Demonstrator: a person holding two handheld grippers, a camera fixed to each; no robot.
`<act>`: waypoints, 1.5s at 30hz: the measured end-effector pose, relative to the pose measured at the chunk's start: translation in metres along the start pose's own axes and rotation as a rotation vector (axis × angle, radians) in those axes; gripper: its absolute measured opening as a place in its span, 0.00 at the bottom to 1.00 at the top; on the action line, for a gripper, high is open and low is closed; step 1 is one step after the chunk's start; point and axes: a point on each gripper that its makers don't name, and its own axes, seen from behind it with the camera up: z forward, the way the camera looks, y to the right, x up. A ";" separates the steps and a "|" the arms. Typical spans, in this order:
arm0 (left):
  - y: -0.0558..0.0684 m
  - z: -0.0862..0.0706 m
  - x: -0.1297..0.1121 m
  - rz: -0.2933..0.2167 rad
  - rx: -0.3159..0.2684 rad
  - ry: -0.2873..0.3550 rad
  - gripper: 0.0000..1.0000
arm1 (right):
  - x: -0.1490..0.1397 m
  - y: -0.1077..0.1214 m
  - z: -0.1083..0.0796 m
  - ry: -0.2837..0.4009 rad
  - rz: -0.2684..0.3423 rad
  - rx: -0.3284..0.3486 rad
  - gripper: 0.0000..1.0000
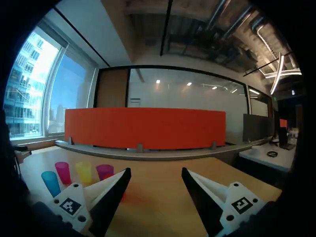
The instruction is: Pour water
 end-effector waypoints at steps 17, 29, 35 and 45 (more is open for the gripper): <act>0.000 0.000 0.000 0.000 0.000 0.000 0.96 | -0.021 -0.021 0.014 0.017 -0.002 0.033 0.99; 0.000 0.000 0.000 0.000 0.000 0.000 0.96 | -0.044 -0.004 0.015 -0.019 0.018 0.006 0.99; 0.001 0.000 0.000 0.000 0.000 0.000 0.96 | -0.051 -0.003 0.015 -0.028 0.018 0.004 0.99; 0.000 -0.001 0.000 0.000 0.000 0.000 0.96 | -0.052 -0.005 0.015 -0.032 0.023 0.016 0.99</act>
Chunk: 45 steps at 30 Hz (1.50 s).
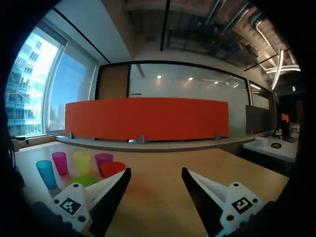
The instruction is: Pour water
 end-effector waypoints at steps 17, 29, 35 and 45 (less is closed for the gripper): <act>0.000 0.000 0.000 0.000 0.000 0.000 0.96 | 0.001 0.002 -0.002 0.000 0.002 0.004 0.99; 0.000 0.000 0.000 0.000 0.000 0.000 0.96 | 0.001 0.002 -0.003 -0.002 0.003 0.006 0.99; 0.000 0.000 0.000 0.000 0.000 0.000 0.96 | 0.001 0.002 -0.002 -0.002 0.004 0.006 0.99; 0.001 0.001 0.000 0.000 0.000 0.000 0.96 | 0.002 0.002 -0.002 -0.002 0.004 0.006 0.99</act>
